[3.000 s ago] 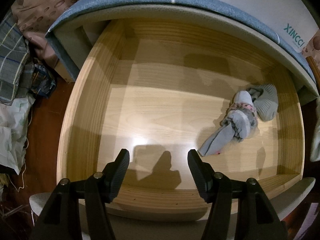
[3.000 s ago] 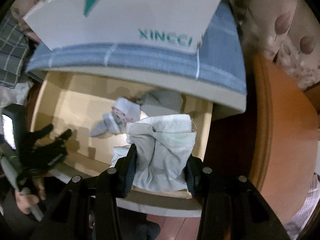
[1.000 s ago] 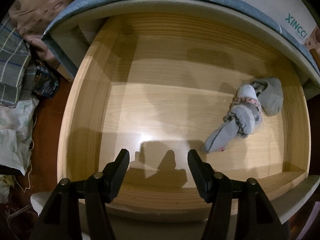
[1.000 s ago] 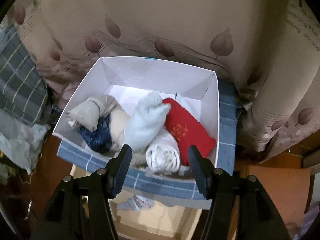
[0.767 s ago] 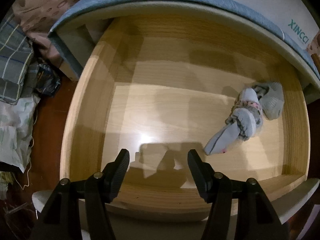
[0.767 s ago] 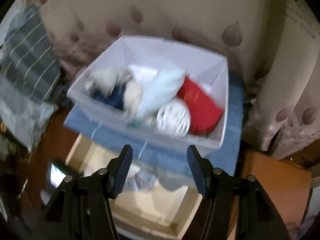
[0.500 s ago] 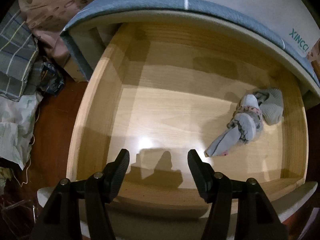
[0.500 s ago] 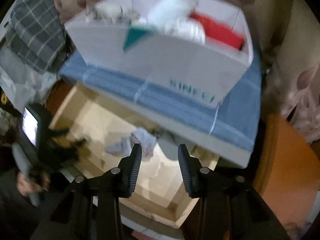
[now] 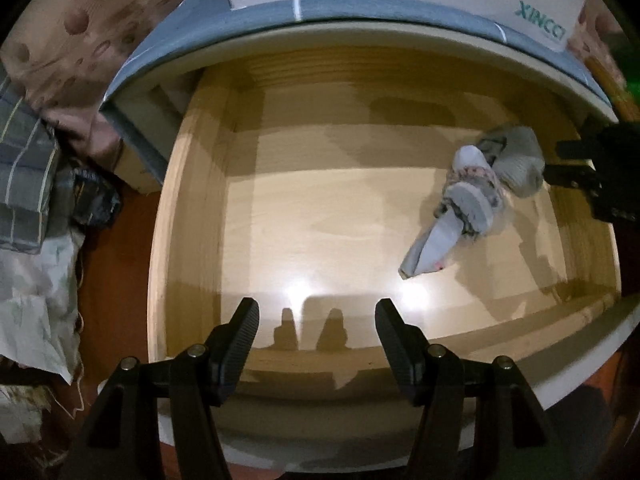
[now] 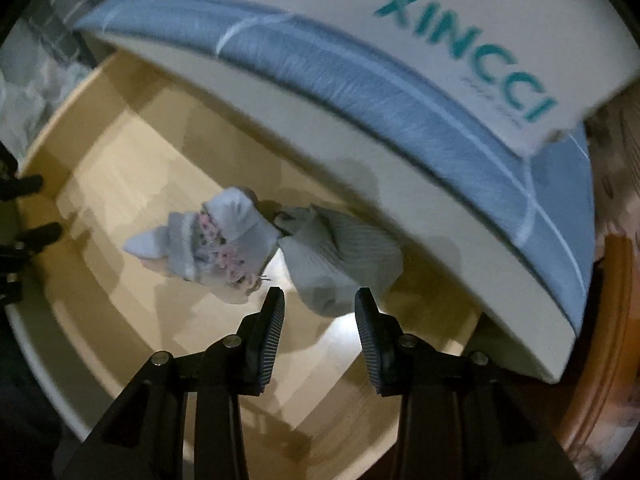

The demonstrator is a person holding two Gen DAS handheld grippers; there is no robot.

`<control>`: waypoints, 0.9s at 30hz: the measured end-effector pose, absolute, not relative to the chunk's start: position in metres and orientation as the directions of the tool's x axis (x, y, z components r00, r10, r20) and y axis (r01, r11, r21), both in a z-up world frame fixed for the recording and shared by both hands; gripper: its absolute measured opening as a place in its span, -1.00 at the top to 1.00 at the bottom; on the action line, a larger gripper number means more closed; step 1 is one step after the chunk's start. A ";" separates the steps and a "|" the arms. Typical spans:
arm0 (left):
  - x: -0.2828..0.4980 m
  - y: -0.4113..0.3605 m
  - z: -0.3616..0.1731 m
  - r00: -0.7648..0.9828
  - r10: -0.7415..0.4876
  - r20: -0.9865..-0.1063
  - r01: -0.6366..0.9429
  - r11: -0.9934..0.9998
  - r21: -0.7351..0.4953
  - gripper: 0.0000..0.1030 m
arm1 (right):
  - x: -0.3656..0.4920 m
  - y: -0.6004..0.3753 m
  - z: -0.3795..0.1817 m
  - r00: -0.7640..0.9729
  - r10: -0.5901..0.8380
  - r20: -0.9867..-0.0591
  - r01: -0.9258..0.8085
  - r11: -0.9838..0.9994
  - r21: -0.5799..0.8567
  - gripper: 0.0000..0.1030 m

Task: Take underwear out of drawer
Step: 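Move the right gripper back into the drawer over the grey ribbed underwear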

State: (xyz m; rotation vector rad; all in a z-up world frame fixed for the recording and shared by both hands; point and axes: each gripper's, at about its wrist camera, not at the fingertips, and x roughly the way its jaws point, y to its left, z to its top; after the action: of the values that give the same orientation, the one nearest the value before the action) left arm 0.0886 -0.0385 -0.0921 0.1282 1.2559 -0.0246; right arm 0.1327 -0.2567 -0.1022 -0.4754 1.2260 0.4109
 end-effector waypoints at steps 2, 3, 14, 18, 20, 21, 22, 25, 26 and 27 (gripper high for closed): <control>0.088 -0.039 -0.093 0.309 0.046 -0.950 0.091 0.993 0.078 -0.20 | 0.136 -0.253 -0.109 0.288 0.034 -0.957 -0.546 0.827 -0.135 0.33; 0.088 -0.040 -0.093 0.308 0.043 -0.950 0.094 0.993 0.075 -0.20 | 0.137 -0.252 -0.112 0.289 0.035 -0.957 -0.547 0.826 -0.135 0.33; 0.089 -0.032 -0.094 0.284 0.008 -0.959 0.089 0.995 0.035 -0.20 | 0.144 -0.238 -0.141 0.357 -0.041 -0.933 -0.599 0.757 -0.262 0.31; 0.088 -0.031 -0.095 0.283 0.002 -0.959 0.092 0.995 0.030 -0.20 | 0.146 -0.231 -0.150 0.367 -0.060 -0.928 -0.621 0.727 -0.293 0.16; 0.089 -0.029 -0.096 0.280 -0.004 -0.960 0.089 0.996 0.021 -0.20 | 0.147 -0.228 -0.153 0.373 -0.069 -0.925 -0.625 0.718 -0.306 0.13; 0.089 -0.029 -0.096 0.279 -0.006 -0.960 0.089 0.996 0.019 -0.20 | 0.148 -0.228 -0.154 0.378 -0.069 -0.923 -0.626 0.715 -0.310 0.13; 0.090 -0.028 -0.096 0.277 -0.009 -0.961 0.088 0.996 0.016 -0.20 | 0.148 -0.227 -0.156 0.383 -0.072 -0.921 -0.629 0.710 -0.317 0.13; 0.091 -0.027 -0.097 0.273 -0.015 -0.962 0.084 0.996 0.008 -0.20 | 0.151 -0.229 -0.158 0.388 -0.090 -0.917 -0.624 0.706 -0.334 0.17; 0.091 -0.026 -0.098 0.271 -0.016 -0.962 0.083 0.997 0.007 -0.20 | 0.152 -0.230 -0.158 0.389 -0.094 -0.916 -0.622 0.707 -0.336 0.23; 0.091 -0.026 -0.098 0.269 -0.017 -0.963 0.081 0.997 0.006 -0.20 | 0.153 -0.230 -0.158 0.388 -0.099 -0.916 -0.619 0.708 -0.339 0.29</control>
State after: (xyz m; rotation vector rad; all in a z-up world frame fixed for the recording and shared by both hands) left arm 0.0912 -0.0262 -0.0979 0.0574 1.2969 -0.0659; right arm 0.1528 -0.2304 -0.1585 -0.7433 1.1447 0.3728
